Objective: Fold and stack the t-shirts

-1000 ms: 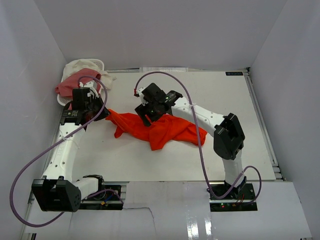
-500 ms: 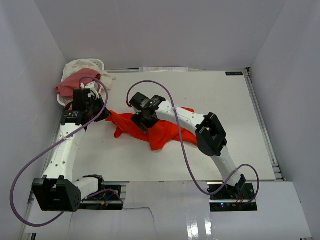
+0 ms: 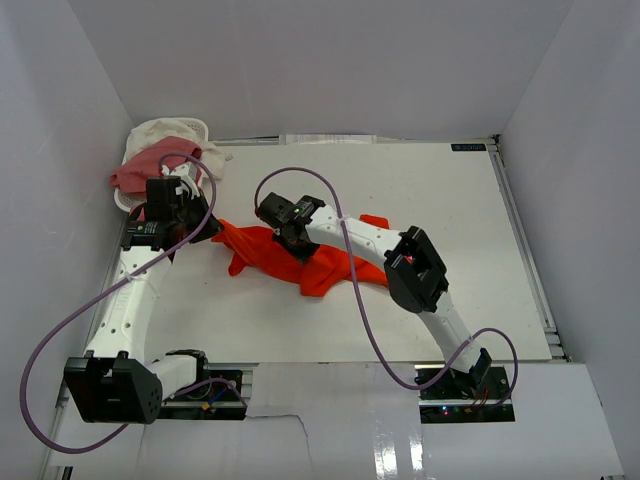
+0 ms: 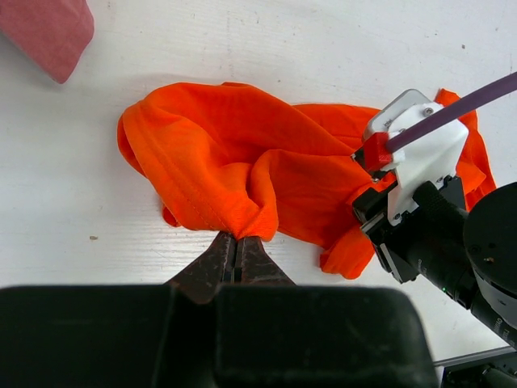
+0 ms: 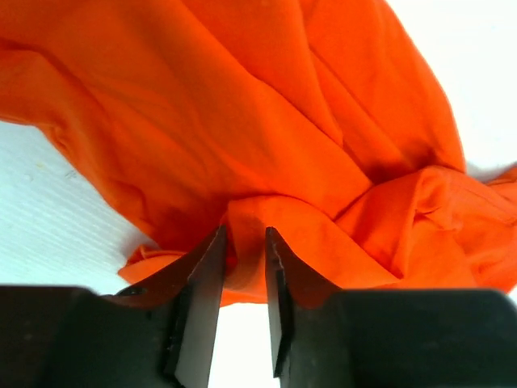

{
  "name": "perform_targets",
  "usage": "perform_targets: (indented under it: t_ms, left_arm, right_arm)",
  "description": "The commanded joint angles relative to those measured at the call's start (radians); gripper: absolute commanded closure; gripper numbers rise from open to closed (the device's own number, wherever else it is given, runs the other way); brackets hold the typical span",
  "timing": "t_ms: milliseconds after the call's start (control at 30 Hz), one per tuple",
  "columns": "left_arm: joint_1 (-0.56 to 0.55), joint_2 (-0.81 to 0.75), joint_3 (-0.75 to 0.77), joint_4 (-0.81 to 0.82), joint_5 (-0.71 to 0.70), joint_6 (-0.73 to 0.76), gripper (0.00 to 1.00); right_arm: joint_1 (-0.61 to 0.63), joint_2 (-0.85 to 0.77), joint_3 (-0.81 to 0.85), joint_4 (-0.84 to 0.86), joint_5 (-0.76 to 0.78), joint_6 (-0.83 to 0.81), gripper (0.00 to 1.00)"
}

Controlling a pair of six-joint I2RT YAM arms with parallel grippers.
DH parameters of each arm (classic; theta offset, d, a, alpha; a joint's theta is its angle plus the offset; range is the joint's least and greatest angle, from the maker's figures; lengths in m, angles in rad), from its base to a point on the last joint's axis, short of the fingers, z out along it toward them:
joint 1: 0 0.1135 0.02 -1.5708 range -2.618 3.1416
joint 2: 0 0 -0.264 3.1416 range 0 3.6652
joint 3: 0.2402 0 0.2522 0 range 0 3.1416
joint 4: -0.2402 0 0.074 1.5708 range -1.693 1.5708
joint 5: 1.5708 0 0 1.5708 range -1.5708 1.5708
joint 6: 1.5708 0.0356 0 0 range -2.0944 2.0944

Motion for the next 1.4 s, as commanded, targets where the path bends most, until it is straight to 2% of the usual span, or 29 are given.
perform_targets:
  t_ms: [0, 167, 333, 433, 467, 567, 600, 633, 700, 733, 800, 867, 967, 1033, 1167, 1267, 1367]
  left_arm:
    - [0.006, -0.014, 0.002, 0.024, 0.022, 0.011, 1.00]
    - [0.006, -0.019, -0.001, 0.022, 0.024, 0.012, 1.00]
    - [0.006, -0.027, -0.004, 0.024, 0.027, 0.012, 1.00]
    - [0.006, -0.034, -0.006, 0.022, 0.024, 0.014, 1.00]
    - [0.006, -0.036, -0.006, 0.021, 0.024, 0.014, 1.00]
    - [0.006, -0.039, -0.007, 0.021, 0.022, 0.014, 1.00]
    - [0.006, -0.039, -0.011, 0.021, 0.024, 0.015, 1.00]
    - [0.006, -0.039, -0.011, 0.019, 0.027, 0.015, 1.00]
    - [0.006, -0.039, -0.014, 0.022, 0.031, 0.012, 1.00]
    - [0.006, -0.041, -0.015, 0.022, 0.030, 0.014, 1.00]
    - [0.006, -0.044, -0.020, 0.026, 0.030, 0.014, 1.00]
    - [0.006, -0.044, -0.021, 0.027, 0.033, 0.014, 1.00]
    - [0.006, -0.045, -0.023, 0.029, 0.036, 0.012, 1.00]
    - [0.006, -0.045, -0.023, 0.027, 0.036, 0.012, 1.00]
    - [0.006, -0.048, -0.018, 0.026, 0.031, 0.018, 1.00]
    - [0.006, -0.044, -0.015, 0.026, 0.035, 0.018, 1.00]
    - [0.006, -0.039, -0.012, 0.026, 0.038, 0.018, 1.00]
  right_arm:
    - [0.002, -0.023, 0.032, -0.024, 0.067, 0.018, 0.76]
    - [0.002, -0.102, -0.021, -0.024, 0.107, 0.053, 0.92]
    - [0.002, -0.222, -0.138, -0.001, 0.135, 0.145, 0.92]
    - [0.015, -0.438, -0.345, 0.100, 0.147, 0.309, 0.92]
    - [0.021, -0.487, -0.483, 0.155, 0.161, 0.373, 0.92]
    - [0.051, -0.694, -0.725, 0.285, 0.129, 0.595, 0.92]
    - [0.067, -0.746, -0.897, 0.409, 0.068, 0.645, 0.92]
    - [0.076, -0.835, -0.984, 0.478, 0.038, 0.742, 0.92]
    - [0.120, -0.898, -1.195, 0.595, -0.005, 0.852, 0.92]
    - [0.142, -0.917, -1.233, 0.713, -0.050, 0.898, 0.90]
    - [0.215, -0.891, -1.217, 0.729, -0.060, 0.911, 0.75]
    - [0.257, -0.818, -1.123, 0.635, -0.022, 0.871, 0.56]
    - [0.312, -0.724, -0.921, 0.449, 0.125, 0.800, 0.52]
    - [0.312, -0.686, -0.838, 0.395, 0.145, 0.765, 0.52]
    - [0.312, -0.652, -0.773, 0.352, 0.213, 0.676, 0.53]
    - [0.309, -0.627, -0.727, 0.260, 0.293, 0.662, 0.56]
    - [0.294, -0.594, -0.697, 0.177, 0.310, 0.645, 0.57]
